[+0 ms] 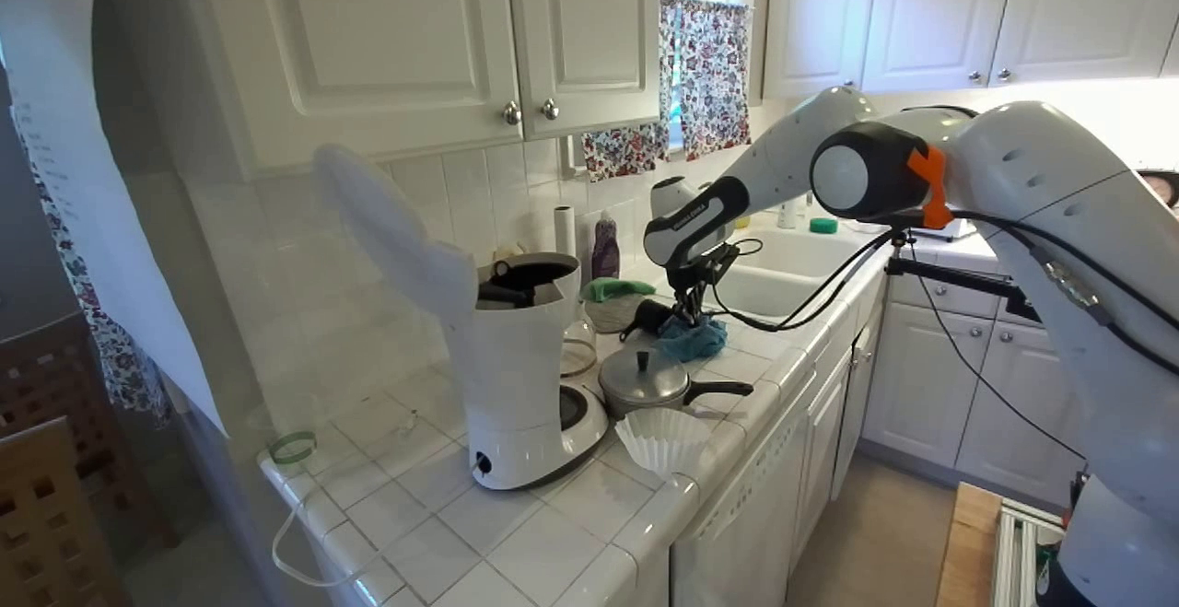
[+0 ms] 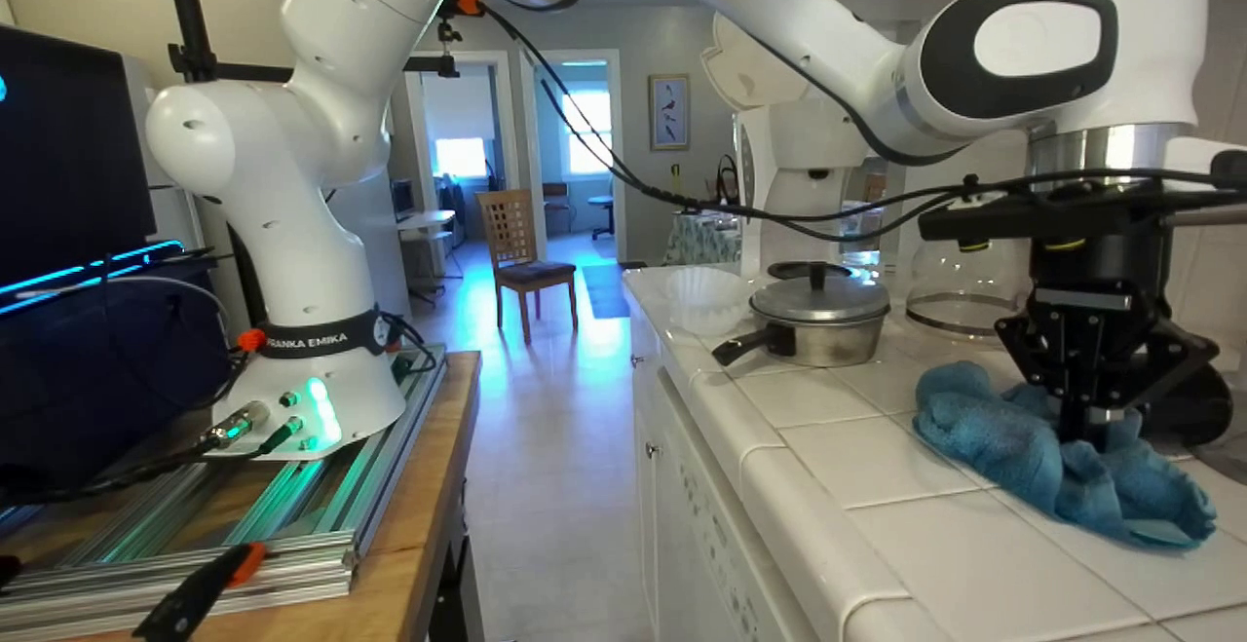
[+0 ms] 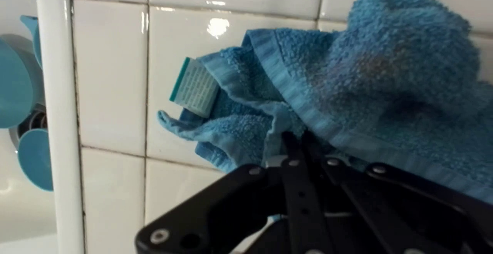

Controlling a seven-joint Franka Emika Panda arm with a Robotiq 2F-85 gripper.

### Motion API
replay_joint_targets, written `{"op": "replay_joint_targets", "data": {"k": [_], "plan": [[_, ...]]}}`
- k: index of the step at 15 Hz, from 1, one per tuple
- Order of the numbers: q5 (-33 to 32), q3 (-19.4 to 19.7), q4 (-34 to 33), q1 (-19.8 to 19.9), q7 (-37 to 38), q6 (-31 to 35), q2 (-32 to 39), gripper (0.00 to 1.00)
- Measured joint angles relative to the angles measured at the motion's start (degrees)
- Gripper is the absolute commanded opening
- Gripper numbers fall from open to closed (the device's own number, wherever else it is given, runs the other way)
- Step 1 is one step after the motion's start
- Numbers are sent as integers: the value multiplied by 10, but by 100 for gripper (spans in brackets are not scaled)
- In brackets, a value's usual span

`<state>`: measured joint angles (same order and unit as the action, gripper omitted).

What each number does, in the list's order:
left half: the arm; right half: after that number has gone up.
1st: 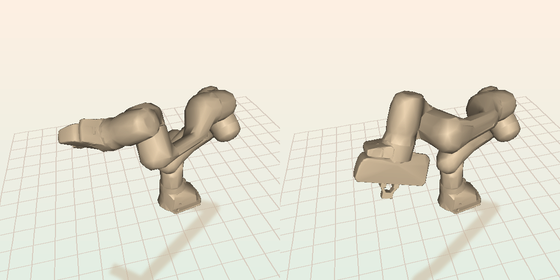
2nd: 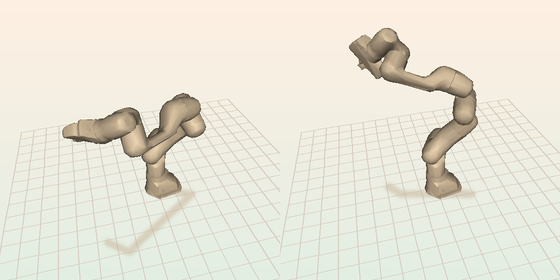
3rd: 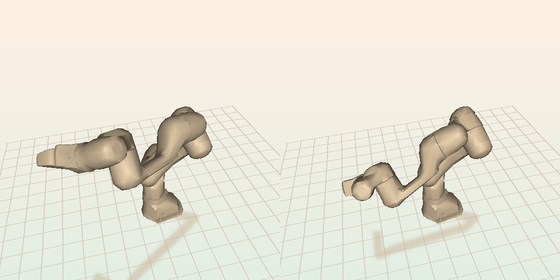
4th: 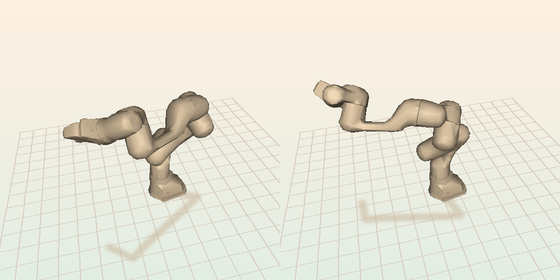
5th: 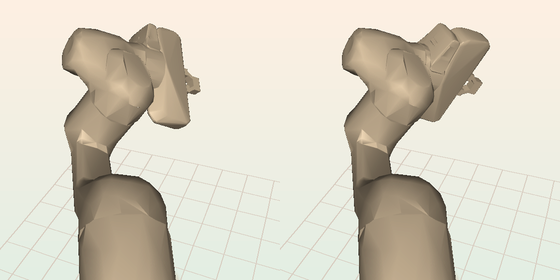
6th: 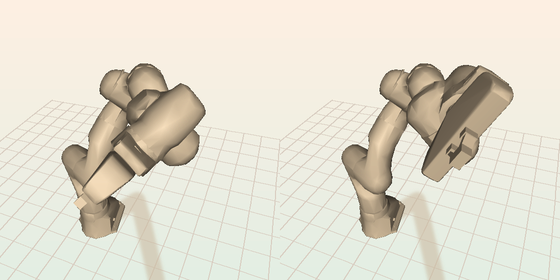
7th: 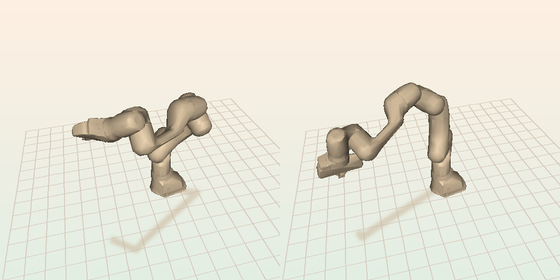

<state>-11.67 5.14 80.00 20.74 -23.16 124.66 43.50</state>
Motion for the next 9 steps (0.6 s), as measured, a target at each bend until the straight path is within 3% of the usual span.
{"op": "replay_joint_targets", "data": {"k": [9], "plan": [[0, 4, 55, -29, 0, -96, -52, 3]]}}
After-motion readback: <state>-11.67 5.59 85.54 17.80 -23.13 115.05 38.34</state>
